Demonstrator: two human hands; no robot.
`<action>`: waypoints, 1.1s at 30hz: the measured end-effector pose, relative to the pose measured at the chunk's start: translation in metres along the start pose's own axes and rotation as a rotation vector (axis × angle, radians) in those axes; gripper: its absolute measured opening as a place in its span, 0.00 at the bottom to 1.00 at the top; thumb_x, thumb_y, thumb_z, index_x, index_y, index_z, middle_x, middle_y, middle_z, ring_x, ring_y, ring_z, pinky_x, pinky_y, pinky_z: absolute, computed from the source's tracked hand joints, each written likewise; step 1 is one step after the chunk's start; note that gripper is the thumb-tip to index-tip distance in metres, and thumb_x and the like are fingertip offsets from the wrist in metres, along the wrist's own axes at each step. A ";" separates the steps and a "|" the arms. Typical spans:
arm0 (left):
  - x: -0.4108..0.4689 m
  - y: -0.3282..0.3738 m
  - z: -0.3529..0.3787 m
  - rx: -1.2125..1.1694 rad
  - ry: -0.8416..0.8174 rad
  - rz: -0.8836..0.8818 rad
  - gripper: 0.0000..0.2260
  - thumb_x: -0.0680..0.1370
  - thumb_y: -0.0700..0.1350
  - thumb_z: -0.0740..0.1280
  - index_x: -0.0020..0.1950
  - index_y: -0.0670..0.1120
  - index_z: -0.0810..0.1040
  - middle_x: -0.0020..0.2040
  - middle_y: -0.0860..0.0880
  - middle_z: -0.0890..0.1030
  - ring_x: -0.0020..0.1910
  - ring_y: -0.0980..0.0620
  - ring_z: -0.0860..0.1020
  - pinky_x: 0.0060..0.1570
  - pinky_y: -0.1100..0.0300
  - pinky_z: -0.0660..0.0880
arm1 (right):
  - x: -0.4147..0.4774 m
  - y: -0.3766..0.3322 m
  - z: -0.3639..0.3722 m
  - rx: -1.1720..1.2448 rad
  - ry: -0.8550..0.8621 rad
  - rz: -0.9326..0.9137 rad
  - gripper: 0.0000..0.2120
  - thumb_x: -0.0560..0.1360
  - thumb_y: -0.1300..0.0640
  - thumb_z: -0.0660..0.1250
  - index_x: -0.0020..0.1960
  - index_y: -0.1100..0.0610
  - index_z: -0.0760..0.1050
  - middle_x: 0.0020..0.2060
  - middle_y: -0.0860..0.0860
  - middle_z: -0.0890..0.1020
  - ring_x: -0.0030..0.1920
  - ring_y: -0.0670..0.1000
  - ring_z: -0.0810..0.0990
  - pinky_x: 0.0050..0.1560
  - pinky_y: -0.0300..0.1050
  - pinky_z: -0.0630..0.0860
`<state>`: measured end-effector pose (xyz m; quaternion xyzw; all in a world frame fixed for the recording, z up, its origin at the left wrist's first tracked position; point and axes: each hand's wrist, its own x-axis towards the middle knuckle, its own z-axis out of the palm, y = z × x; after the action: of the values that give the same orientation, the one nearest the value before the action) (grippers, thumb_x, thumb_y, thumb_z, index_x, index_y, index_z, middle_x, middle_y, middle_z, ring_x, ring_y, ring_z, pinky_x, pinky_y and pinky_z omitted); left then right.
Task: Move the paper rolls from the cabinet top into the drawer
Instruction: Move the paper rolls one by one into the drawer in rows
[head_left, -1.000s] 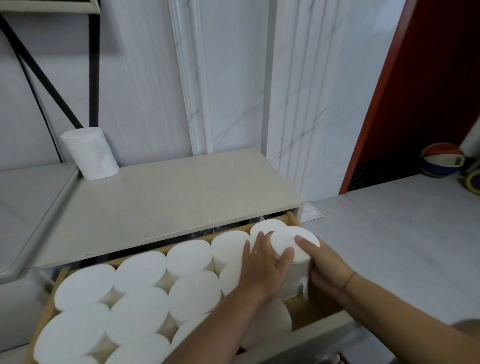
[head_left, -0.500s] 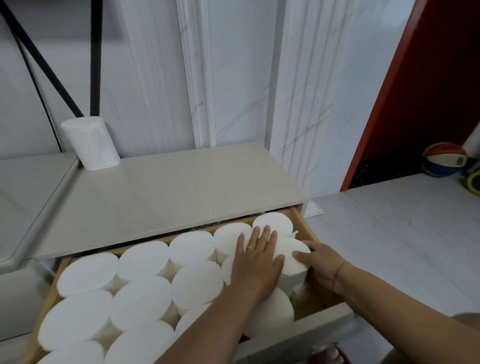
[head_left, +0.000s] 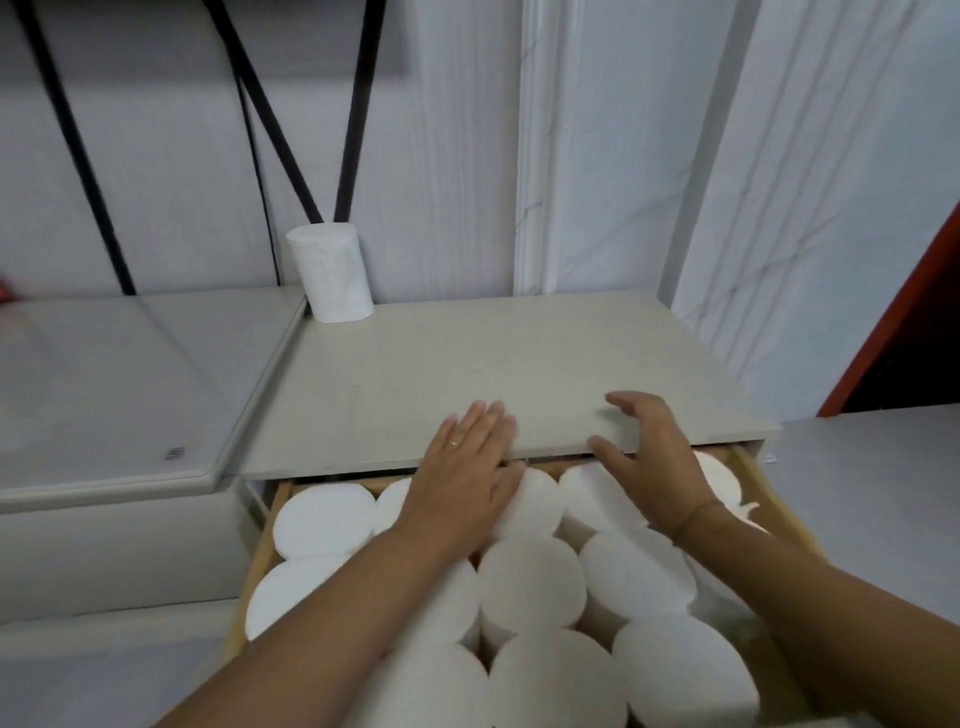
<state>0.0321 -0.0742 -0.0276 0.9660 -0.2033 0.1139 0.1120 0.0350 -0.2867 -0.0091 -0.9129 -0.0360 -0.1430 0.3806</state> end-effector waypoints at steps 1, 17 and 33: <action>0.000 -0.017 -0.008 -0.027 0.017 -0.048 0.24 0.82 0.55 0.47 0.77 0.48 0.51 0.78 0.51 0.49 0.76 0.55 0.43 0.70 0.61 0.35 | 0.013 -0.016 0.013 0.028 -0.013 -0.028 0.23 0.74 0.56 0.70 0.67 0.55 0.68 0.63 0.52 0.72 0.63 0.50 0.71 0.62 0.38 0.64; 0.008 -0.160 -0.014 -0.025 0.053 -0.499 0.32 0.77 0.63 0.40 0.77 0.49 0.51 0.78 0.48 0.52 0.76 0.51 0.45 0.74 0.50 0.43 | 0.207 -0.150 0.225 0.372 -0.158 -0.067 0.40 0.69 0.45 0.74 0.73 0.58 0.59 0.71 0.54 0.66 0.70 0.53 0.66 0.70 0.46 0.64; 0.008 -0.160 -0.007 0.014 0.026 -0.502 0.37 0.71 0.67 0.32 0.77 0.51 0.45 0.78 0.50 0.44 0.76 0.53 0.40 0.73 0.52 0.37 | 0.289 -0.174 0.281 0.527 -0.260 -0.020 0.41 0.66 0.46 0.76 0.69 0.59 0.59 0.65 0.54 0.70 0.60 0.50 0.71 0.57 0.41 0.69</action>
<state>0.1050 0.0672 -0.0455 0.9854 0.0451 0.0964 0.1327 0.3470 0.0221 0.0057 -0.7928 -0.1296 -0.0142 0.5954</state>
